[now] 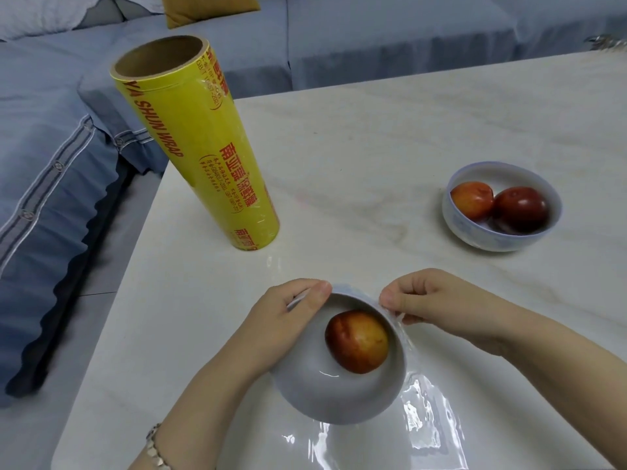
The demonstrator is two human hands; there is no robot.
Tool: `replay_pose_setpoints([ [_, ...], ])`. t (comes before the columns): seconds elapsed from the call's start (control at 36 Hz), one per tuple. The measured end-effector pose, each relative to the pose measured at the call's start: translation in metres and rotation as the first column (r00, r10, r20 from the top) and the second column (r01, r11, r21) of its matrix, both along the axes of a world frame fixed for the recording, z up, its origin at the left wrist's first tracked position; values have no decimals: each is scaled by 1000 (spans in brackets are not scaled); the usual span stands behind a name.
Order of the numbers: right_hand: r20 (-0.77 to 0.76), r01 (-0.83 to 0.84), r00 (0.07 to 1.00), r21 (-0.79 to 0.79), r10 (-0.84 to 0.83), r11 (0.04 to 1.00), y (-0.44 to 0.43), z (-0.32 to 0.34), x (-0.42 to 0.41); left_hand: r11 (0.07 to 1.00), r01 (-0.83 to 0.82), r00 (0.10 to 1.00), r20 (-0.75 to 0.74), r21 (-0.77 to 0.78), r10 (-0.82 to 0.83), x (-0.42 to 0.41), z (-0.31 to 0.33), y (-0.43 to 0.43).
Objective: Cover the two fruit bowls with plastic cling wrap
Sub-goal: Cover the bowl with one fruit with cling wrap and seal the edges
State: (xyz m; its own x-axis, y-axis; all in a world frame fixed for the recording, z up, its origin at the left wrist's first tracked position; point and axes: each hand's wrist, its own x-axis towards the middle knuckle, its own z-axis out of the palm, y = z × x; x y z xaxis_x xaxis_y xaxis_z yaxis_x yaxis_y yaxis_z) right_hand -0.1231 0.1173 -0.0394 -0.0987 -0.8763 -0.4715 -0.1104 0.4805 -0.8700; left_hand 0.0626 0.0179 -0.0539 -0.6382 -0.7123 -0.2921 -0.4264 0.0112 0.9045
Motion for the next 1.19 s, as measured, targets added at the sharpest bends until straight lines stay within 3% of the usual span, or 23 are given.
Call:
replay_pose_setpoints([
  [0.08, 87, 100, 991, -5, -100, 995, -2, -2, -2, 999, -38, 999, -8, -33, 38, 1, -1, 1],
  [0.19, 252, 127, 956, 104, -150, 986, -9, -2, -2, 994, -68, 997, -34, -83, 65, 3, -4, 4],
  [0.42, 235, -43, 970, 406, -58, 913, -36, 14, -9, 983, -12, 999, -46, -183, 4, 0, -6, 6],
  [0.56, 248, -61, 968, 325, -22, 944, -40, 16, -3, 977, 2, 999, -41, -213, -11, 0, -5, 5],
  [0.69, 193, 160, 965, 103, -178, 982, -38, 3, 11, 983, -11, 999, -46, -185, 2, 1, -4, 4],
  [0.86, -33, 351, 930, -218, -366, 911, -42, -10, 25, 980, -18, 998, -58, -200, 6, 2, -5, 3],
  [0.97, -94, 367, 917, -189, -388, 911, -45, -22, 28, 970, -7, 995, -95, -243, -17, 4, -9, 4],
  [1.19, 38, 325, 945, 24, -326, 945, -40, -21, 32, 974, -57, 994, -103, -219, 36, 6, -8, 7],
])
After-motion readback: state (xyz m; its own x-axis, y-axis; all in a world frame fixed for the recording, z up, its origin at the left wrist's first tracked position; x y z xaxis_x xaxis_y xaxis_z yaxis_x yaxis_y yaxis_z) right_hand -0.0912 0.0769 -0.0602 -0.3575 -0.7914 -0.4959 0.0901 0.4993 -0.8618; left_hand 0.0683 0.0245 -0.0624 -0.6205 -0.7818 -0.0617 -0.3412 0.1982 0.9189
